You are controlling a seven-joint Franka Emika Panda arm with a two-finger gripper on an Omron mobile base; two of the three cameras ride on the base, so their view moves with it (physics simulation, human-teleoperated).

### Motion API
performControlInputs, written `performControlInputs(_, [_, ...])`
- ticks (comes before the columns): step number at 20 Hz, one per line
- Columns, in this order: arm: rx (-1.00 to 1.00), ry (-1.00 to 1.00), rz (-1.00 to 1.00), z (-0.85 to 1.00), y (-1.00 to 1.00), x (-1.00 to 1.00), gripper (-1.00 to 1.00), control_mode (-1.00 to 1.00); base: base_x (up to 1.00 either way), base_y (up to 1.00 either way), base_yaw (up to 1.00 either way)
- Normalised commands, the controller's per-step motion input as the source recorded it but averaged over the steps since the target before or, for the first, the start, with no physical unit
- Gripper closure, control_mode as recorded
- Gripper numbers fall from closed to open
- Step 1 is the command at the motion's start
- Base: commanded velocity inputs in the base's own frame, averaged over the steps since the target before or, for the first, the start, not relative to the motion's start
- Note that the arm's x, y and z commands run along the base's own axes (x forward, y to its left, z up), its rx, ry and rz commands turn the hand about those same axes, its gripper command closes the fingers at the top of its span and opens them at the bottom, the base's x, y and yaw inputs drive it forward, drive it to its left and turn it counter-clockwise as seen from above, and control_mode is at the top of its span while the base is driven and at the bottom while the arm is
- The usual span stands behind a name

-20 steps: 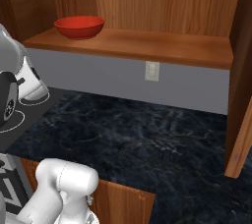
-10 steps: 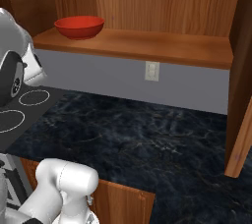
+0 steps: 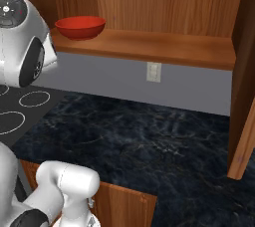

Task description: Move the bowls from the cabinet to the plates on the dining table.

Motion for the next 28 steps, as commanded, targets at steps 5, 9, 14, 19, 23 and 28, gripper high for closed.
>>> performControlInputs(5, [0.03, 0.00, 0.00, 0.00, 0.00, 0.52, -1.00, -1.00, 0.00, 0.00, 0.00])
performControlInputs(9, [0.01, 0.00, 0.00, 0.00, 0.00, 0.50, -1.00, -1.00, 0.00, 0.00, 0.00])
performControlInputs(14, [0.00, 0.00, 0.00, 0.00, 0.03, 0.44, -1.00, -1.00, 0.00, 0.00, 0.00])
performControlInputs(19, [0.00, 0.00, 0.00, -0.01, 0.03, 0.42, -1.00, -1.00, 0.00, 0.00, 0.00])
performControlInputs(23, [0.00, 0.00, 0.00, -0.03, 0.00, 0.39, -1.00, -1.00, 0.00, 0.00, 0.00])
performControlInputs(28, [0.00, 0.00, 0.00, -0.03, 0.02, 0.38, -1.00, -1.00, 0.00, 0.00, 0.00])
